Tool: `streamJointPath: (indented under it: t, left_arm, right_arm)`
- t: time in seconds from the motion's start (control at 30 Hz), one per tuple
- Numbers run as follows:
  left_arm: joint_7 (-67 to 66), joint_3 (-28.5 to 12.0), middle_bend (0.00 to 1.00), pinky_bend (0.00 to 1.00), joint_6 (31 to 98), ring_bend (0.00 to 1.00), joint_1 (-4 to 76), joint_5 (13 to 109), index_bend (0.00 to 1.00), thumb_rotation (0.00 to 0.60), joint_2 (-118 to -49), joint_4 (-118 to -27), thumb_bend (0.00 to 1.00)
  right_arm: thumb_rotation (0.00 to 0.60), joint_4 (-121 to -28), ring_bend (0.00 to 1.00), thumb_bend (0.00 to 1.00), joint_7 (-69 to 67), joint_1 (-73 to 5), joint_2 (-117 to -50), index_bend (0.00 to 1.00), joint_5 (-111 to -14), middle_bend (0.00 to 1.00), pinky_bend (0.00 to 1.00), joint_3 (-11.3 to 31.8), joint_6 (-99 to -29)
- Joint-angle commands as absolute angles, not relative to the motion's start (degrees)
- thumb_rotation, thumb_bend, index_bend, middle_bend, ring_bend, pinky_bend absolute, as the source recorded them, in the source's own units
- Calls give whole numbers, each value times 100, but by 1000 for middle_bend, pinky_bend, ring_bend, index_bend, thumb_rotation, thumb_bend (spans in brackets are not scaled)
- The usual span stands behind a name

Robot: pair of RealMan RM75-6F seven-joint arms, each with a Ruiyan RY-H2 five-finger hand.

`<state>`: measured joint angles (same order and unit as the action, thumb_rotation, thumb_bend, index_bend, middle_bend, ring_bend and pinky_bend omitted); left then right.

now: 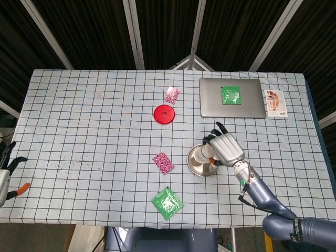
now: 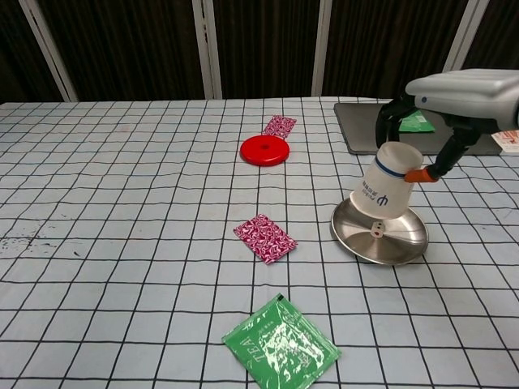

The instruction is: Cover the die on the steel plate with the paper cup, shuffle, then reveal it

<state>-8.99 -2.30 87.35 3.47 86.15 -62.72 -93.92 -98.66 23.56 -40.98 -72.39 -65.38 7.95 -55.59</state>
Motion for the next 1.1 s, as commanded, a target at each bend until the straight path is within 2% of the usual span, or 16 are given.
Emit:
streamJointPath:
  t: [0.03,0.7,1.1]
  left_arm:
    - [-924,-233,0,128,8726,0,349,8599,313,600,-6282,-9395,233]
    - [-1006,-246,0,128,8705,0,367,8568,316,600,-6317,-9398,233]
    - [-1052,-255,0,128,8694,0,369,8531,323,600,-6328,-9399,233]
  right_arm:
    - [600,-9740,231,405,2377,-4056,-7310,534,-6659,507,0,720,-5633]
    - [600,-9537,231,406,2357,-4042,-7566,534,-6955,507,0,475,-5498]
    - [600,-9038,231,405,2352,-4123,-7910,534,-7103,508,0,457,-5421]
